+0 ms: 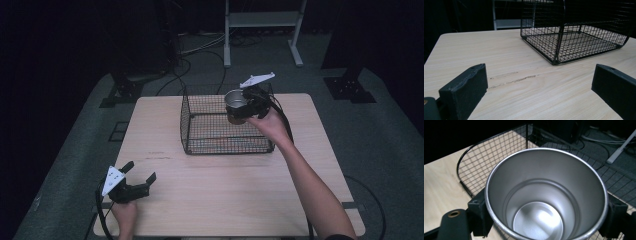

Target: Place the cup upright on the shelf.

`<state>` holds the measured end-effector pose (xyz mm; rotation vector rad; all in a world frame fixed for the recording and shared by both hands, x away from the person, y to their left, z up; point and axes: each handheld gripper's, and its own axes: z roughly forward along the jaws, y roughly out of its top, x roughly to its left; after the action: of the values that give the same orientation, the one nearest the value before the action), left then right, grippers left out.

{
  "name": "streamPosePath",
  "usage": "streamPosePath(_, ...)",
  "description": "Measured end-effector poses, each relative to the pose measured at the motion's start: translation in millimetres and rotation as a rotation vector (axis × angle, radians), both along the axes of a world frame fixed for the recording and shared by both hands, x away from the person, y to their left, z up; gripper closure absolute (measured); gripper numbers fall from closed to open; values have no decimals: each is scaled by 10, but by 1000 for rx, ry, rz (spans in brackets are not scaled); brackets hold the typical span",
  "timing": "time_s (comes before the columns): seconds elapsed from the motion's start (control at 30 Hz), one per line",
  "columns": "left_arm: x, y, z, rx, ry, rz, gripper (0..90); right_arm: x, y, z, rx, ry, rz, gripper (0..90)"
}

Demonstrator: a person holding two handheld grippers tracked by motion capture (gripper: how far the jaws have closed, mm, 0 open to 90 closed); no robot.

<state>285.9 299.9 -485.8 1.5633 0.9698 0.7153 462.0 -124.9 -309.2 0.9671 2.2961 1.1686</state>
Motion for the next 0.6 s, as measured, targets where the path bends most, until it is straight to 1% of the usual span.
streamPosePath(0.1, -2, 1, 0, 0, -2, -1, 0, 77, 37, 33, -13, -1, -12, 178)
streamPosePath(0.13, -1, 1, 0, 0, -1, -1, 0, 102, 42, 44, -11, -3, -11, 177)
streamPosePath(0.2, 0, 1, 0, 0, -2, -1, 0, 153, 55, 57, 5, 10, -7, 178)
streamPosePath(0.23, 0, 1, 0, 0, -3, 0, 0, 196, 72, 72, 1, 5, -17, 177)
streamPosePath(0.27, 0, 2, 1, 0, -4, 0, 0, 196, 72, 72, 1, 5, -17, 177)
streamPosePath(0.3, 0, 3, 1, -1, -5, 0, 0, 213, 76, 74, 3, -8, -24, 177)
streamPosePath(0.33, 0, 3, 1, -1, -4, 0, 0, 230, 80, 69, 14, -8, -29, 177)
streamPosePath(0.4, -1, 4, 1, 0, -4, -1, 0, 275, 89, 44, 27, 17, -29, 177)
streamPosePath(0.47, -1, 4, 1, 0, -4, 0, 0, 311, 101, 3, 19, 21, -39, 177)
streamPosePath(0.5, -1, 5, 1, -1, -4, -1, 0, 329, 104, -19, 19, 31, -38, 177)
streamPosePath(0.57, 0, 4, 1, -1, -4, -4, 0, 369, 105, -72, 12, 37, -43, 177)
streamPosePath(0.6, -2, 5, 2, 0, -3, -6, 0, 386, 108, -98, 13, 50, -48, 177)
